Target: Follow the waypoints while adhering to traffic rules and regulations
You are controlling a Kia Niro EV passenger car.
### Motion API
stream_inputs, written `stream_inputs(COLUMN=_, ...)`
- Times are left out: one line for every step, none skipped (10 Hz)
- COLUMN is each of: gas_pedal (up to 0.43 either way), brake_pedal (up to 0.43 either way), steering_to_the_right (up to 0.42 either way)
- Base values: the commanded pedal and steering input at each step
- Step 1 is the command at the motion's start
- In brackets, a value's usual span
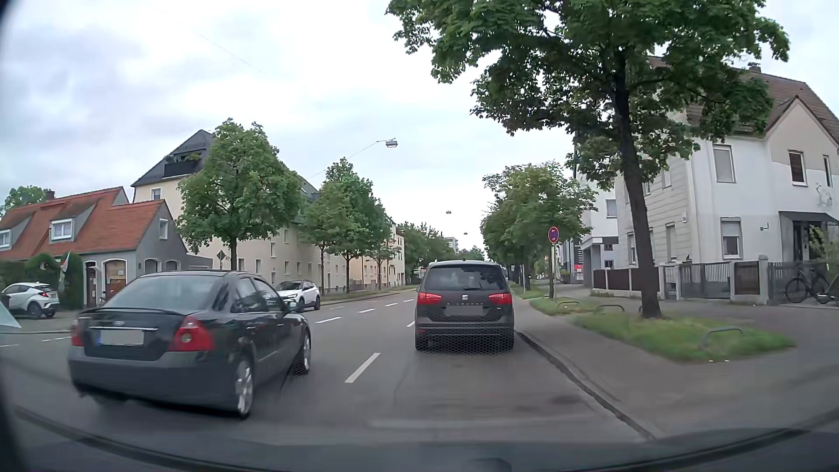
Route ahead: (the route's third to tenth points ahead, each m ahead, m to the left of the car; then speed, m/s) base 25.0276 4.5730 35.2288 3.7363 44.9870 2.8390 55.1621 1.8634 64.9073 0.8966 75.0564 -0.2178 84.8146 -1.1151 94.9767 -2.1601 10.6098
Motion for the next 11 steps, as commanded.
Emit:
stream_inputs(gas_pedal=0.248, brake_pedal=0.000, steering_to_the_right=0.006)
stream_inputs(gas_pedal=0.209, brake_pedal=0.000, steering_to_the_right=0.003)
stream_inputs(gas_pedal=0.220, brake_pedal=0.000, steering_to_the_right=0.000)
stream_inputs(gas_pedal=0.350, brake_pedal=0.000, steering_to_the_right=-0.010)
stream_inputs(gas_pedal=0.378, brake_pedal=0.000, steering_to_the_right=-0.014)
stream_inputs(gas_pedal=0.429, brake_pedal=0.000, steering_to_the_right=-0.016)
stream_inputs(gas_pedal=0.441, brake_pedal=0.000, steering_to_the_right=-0.018)
stream_inputs(gas_pedal=0.441, brake_pedal=0.000, steering_to_the_right=-0.018)
stream_inputs(gas_pedal=0.441, brake_pedal=0.000, steering_to_the_right=-0.019)
stream_inputs(gas_pedal=0.409, brake_pedal=0.000, steering_to_the_right=-0.022)
stream_inputs(gas_pedal=0.390, brake_pedal=0.000, steering_to_the_right=-0.023)
